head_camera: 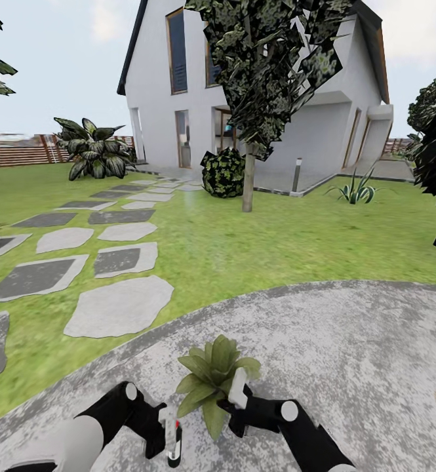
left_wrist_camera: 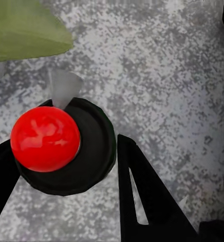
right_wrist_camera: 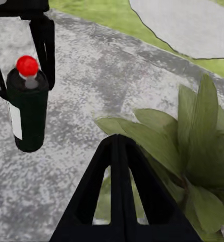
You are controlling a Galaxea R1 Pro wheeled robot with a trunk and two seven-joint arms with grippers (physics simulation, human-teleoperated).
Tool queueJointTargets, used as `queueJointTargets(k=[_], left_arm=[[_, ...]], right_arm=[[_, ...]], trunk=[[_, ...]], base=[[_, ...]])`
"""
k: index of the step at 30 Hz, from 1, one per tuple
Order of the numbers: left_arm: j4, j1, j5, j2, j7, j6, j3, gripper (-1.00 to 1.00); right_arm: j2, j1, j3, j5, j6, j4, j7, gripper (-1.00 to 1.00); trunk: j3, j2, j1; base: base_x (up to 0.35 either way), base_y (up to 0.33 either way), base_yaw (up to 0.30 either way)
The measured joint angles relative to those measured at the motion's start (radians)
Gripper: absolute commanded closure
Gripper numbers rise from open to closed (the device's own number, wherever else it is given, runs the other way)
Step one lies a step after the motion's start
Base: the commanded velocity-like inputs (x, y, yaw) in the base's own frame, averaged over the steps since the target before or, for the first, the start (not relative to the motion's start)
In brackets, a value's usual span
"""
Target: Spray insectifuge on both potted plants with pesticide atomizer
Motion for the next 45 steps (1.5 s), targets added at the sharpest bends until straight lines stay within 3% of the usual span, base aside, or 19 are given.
queueJointTargets(k=[2,6,17,45], left_arm=[[0.0,-0.001,0.001,-0.016,0.017,0.003,-0.033,1.0],[-0.016,-0.003,0.0,-0.039,0.028,0.004,-0.042,1.0],[-0.054,-0.005,0.003,-0.059,0.028,0.003,-0.043,1.0],[-0.053,-0.006,0.015,-0.063,-0.01,-0.019,-0.042,1.0]], right_arm=[[0.01,-0.001,0.095,-0.002,0.001,-0.001,0.0,1.0],[0.013,-0.002,0.125,-0.003,0.002,-0.002,0.0,1.0],[0.016,-0.003,0.128,-0.003,0.0,0.0,0.0,1.0],[0.013,-0.003,0.126,-0.001,0.0,0.001,0.0,1.0]], trunk=[[0.0,0.0,0.0],[0.0,0.0,0.0],[0.0,0.0,0.0],[0.0,0.0,0.0]], base=[[0.0,0.0,0.0],[0.0,0.0,0.0],[0.0,0.0,0.0],[0.0,0.0,0.0]])
